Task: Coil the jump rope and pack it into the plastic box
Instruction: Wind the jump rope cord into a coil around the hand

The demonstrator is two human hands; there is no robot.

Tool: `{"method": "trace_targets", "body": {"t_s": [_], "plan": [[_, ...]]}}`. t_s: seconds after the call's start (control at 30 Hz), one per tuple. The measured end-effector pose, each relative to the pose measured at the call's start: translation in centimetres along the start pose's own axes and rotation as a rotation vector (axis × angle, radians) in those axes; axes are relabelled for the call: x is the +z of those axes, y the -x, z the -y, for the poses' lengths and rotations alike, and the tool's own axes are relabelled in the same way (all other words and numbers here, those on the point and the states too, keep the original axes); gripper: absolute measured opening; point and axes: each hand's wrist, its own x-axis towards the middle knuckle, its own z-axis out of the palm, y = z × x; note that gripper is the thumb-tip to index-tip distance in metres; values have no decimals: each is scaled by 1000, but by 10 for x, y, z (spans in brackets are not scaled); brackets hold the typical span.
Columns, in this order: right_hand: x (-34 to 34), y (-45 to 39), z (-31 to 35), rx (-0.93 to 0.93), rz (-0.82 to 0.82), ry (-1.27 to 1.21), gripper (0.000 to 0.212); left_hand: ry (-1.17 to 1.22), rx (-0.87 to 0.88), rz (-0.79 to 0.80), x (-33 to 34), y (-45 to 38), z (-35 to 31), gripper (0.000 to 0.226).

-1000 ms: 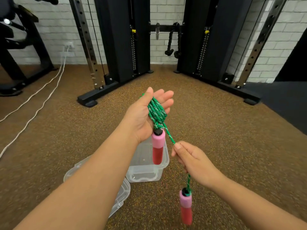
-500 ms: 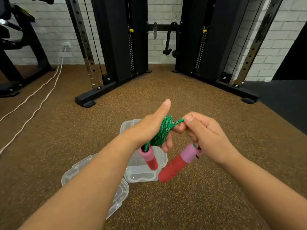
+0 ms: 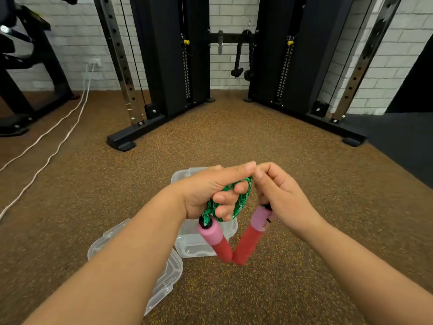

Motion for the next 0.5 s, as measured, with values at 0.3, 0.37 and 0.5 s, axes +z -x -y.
{"method": "trace_targets", "body": {"t_s": [0.3, 0.37, 0.5], "plan": [[14, 9, -5, 129, 249, -403, 28, 223, 73, 40, -1, -5, 5, 41], [10, 10, -6, 125, 283, -367, 24, 251, 84, 119, -5, -3, 6, 38], [-1, 11, -6, 141, 339, -262, 20, 163, 49, 248, -11, 1, 9, 31]]}}
